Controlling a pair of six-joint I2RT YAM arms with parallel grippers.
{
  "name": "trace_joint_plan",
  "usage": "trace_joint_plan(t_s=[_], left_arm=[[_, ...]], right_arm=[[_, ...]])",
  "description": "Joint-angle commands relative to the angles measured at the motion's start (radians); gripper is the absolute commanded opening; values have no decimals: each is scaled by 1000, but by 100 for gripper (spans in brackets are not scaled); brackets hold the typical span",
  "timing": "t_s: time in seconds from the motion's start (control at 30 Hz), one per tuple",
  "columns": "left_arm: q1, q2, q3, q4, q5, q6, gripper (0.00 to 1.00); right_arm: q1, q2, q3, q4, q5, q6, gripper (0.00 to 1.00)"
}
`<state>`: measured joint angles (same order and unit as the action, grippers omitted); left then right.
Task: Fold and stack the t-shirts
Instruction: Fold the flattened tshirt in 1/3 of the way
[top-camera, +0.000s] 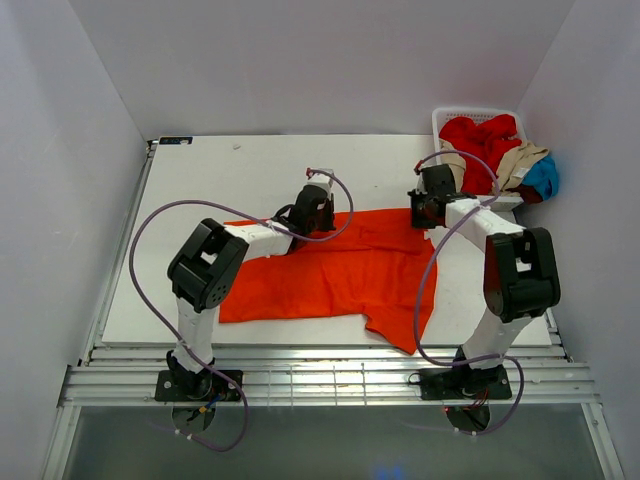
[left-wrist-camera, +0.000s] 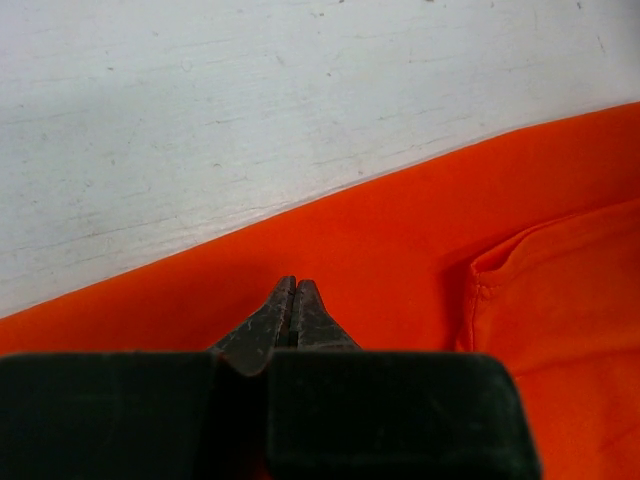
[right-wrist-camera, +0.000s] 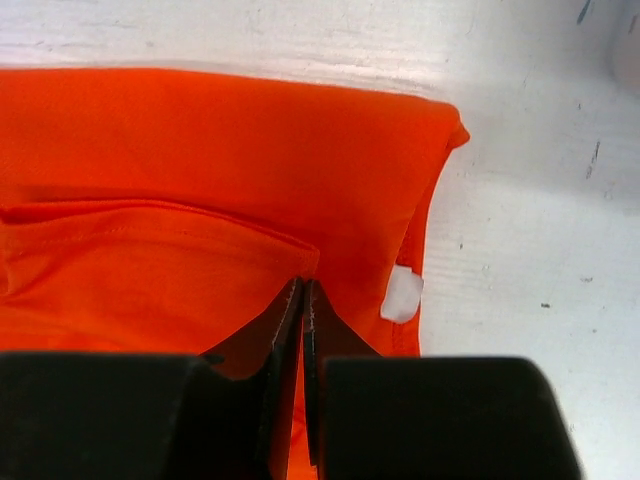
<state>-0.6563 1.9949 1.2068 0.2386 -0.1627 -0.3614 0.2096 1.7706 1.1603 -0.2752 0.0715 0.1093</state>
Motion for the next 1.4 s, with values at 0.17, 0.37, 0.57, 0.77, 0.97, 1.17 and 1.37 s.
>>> trace_joint_plan(t_s=[0.17, 0.37, 0.57, 0.77, 0.97, 1.17, 1.37], left_arm=[[-40, 1, 40, 5, 37, -17, 0], [-74, 10, 53, 5, 34, -19, 0], [-112, 2, 48, 8, 20, -21, 0], [-149, -4, 36, 5, -3, -19, 0], [-167, -44, -7, 5, -34, -14, 0], [-177, -100, -62, 5, -99, 22, 0], [-177, -169, -104, -56, -291, 85, 0]], right_arm=[[11, -169, -112, -45, -58, 20, 8], [65, -252, -165, -142, -56, 26, 8], [123, -362, -276, -193, -7, 81, 8], [146, -451, -347, -252, 63, 128, 8], [152, -471, -341, -321, 117, 147, 15], [180, -508, -318, -389, 119, 147, 47], [182, -551, -266, -319, 108, 124, 52]])
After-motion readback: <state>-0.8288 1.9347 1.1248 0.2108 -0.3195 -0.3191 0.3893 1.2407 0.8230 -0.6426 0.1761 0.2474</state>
